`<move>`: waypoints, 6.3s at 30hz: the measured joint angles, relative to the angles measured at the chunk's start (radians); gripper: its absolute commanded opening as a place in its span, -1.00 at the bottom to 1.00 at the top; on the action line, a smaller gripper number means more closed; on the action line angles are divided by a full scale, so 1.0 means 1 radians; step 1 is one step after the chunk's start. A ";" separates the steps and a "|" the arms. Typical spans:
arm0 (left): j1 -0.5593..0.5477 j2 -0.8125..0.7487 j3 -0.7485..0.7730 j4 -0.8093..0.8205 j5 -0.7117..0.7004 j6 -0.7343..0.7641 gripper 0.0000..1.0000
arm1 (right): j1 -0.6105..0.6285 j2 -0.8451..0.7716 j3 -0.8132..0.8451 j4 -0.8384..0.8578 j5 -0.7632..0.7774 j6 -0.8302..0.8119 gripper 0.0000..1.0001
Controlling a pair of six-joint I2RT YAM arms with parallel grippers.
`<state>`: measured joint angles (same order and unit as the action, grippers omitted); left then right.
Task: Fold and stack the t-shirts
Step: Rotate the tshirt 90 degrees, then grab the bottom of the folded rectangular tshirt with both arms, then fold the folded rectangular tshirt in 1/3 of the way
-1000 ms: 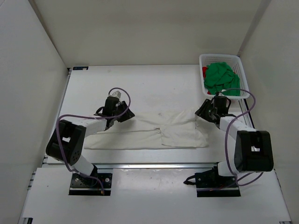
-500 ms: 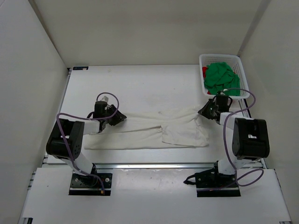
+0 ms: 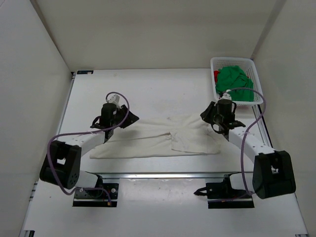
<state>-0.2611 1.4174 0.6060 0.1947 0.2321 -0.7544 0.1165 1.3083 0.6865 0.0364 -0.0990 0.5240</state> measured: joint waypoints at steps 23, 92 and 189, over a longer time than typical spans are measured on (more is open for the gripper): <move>-0.169 -0.149 0.055 -0.222 0.045 0.184 -0.14 | 0.211 1.249 1.535 -0.464 -0.175 -0.111 -1.00; -0.200 -0.230 -0.063 -0.431 -0.192 0.301 0.04 | 0.217 0.242 -0.133 0.131 -0.372 0.073 -1.00; -0.278 0.313 0.533 -0.230 -0.080 0.182 -0.27 | 0.023 0.211 0.171 -0.029 -0.291 0.001 -1.00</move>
<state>-0.5392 1.7306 1.1393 -0.0357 0.1520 -0.5728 0.1390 1.5192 0.8570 0.0071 -0.3897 0.5251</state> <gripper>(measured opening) 0.382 0.009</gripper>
